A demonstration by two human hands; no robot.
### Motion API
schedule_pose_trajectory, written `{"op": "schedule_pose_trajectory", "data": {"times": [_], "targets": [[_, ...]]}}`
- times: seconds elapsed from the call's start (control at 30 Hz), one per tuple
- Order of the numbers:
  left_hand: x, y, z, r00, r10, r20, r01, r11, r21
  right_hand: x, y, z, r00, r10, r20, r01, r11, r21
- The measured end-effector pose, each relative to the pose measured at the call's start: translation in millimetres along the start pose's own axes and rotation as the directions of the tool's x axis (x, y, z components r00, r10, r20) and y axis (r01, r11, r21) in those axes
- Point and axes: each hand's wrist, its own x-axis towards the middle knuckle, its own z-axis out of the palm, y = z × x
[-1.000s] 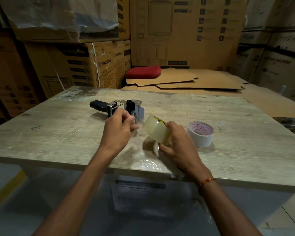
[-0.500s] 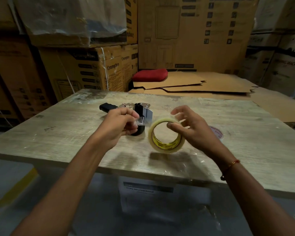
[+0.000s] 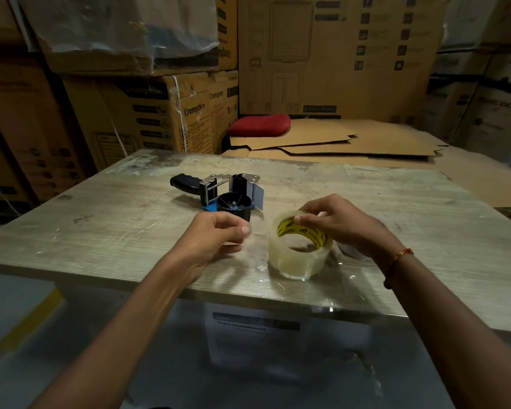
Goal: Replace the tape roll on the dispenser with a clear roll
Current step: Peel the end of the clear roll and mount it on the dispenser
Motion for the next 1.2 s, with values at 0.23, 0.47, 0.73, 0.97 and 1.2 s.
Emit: {"op": "schedule_pose_trajectory", "data": {"times": [0.23, 0.47, 0.73, 0.97, 1.2], "targets": [[6, -12, -3, 0.986, 0.156, -0.062, -0.129, 0.941, 0.314, 2, -1, 8, 0.998, 0.035, 0.050, -0.029, 0.992, -0.120], [13, -21, -16, 0.980, 0.199, -0.012, -0.181, 0.913, 0.367, -36, -9, 23, 0.989, -0.064, 0.131, 0.083, 0.986, -0.147], [15, -18, -26, 0.966, 0.254, -0.048, -0.231, 0.931, 0.284, -28, 0, 41, 1.000, -0.002, 0.011, 0.002, 1.000, -0.007], [36, 1, -43, 0.962, 0.246, 0.118, -0.265, 0.945, 0.191, -6, -17, 40, 0.995, -0.068, -0.077, 0.085, 0.964, 0.251], [38, 1, -32, 0.967, 0.224, 0.120, -0.238, 0.965, 0.114, -9, -9, 38, 0.977, -0.112, -0.182, 0.164, 0.939, 0.302]]}}
